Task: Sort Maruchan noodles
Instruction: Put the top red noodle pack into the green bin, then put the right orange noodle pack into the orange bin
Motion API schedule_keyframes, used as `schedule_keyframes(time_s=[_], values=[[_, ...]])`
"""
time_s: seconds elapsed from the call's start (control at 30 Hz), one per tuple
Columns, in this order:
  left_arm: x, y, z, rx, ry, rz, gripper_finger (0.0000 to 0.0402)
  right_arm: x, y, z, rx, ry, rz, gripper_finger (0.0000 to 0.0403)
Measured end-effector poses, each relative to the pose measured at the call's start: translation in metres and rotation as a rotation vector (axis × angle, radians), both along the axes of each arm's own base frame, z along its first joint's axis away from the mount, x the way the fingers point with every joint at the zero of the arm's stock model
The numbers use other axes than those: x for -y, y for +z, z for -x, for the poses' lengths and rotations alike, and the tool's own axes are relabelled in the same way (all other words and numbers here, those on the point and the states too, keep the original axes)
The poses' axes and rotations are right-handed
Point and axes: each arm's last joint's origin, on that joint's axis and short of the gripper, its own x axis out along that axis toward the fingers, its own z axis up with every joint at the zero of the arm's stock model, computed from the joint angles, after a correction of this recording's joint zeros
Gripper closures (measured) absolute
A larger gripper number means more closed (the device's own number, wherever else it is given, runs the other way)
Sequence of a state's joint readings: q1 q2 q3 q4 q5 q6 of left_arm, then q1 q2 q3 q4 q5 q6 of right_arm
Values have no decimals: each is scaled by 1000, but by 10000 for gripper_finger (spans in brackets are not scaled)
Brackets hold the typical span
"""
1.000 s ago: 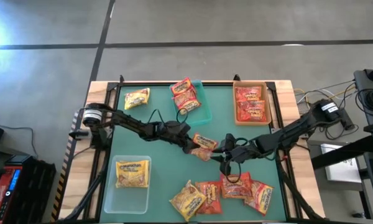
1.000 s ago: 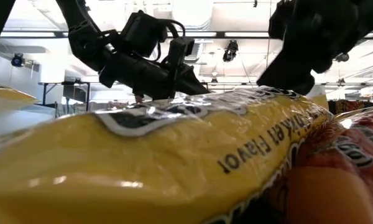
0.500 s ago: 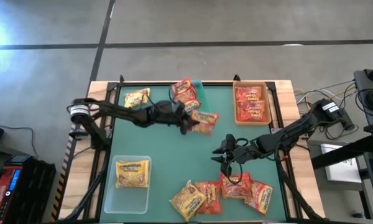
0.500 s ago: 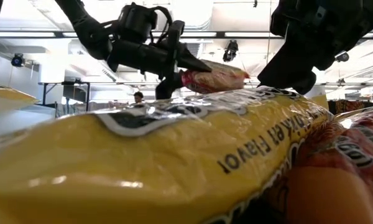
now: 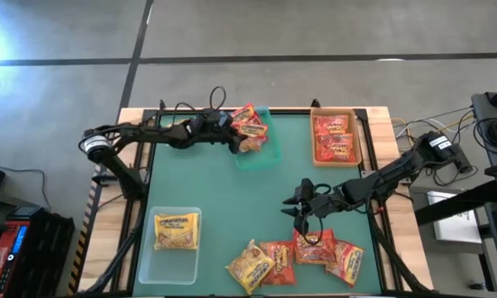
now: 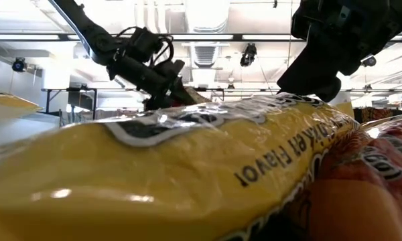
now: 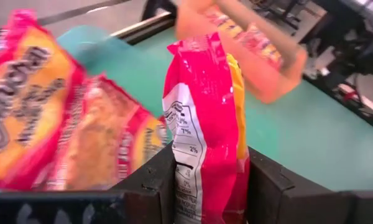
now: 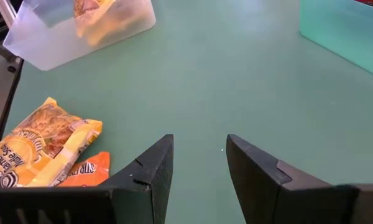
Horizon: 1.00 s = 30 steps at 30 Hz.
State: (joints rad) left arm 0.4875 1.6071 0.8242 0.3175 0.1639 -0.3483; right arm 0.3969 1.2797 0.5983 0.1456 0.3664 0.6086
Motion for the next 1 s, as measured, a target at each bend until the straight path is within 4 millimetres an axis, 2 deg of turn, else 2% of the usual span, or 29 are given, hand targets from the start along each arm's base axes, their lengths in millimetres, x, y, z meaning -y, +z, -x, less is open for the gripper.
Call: schedule_keyframes(time_s=[0.27,0.57,0.7,0.87,1.0], values=[[-8,-7,2,-32,88,-14,270,0,0,0,1,-4,-6,264],[-13,-7,4,-63,193,-80,217,0,0,0,1,-12,-17,264],[-17,0,4,-36,224,-121,196,-1,0,0,-5,-31,-84,264],[-17,21,-7,68,64,-87,185,-7,-2,3,-67,15,-290,264],[-7,31,-17,135,-118,-20,185,-22,-6,8,-143,76,-433,264]])
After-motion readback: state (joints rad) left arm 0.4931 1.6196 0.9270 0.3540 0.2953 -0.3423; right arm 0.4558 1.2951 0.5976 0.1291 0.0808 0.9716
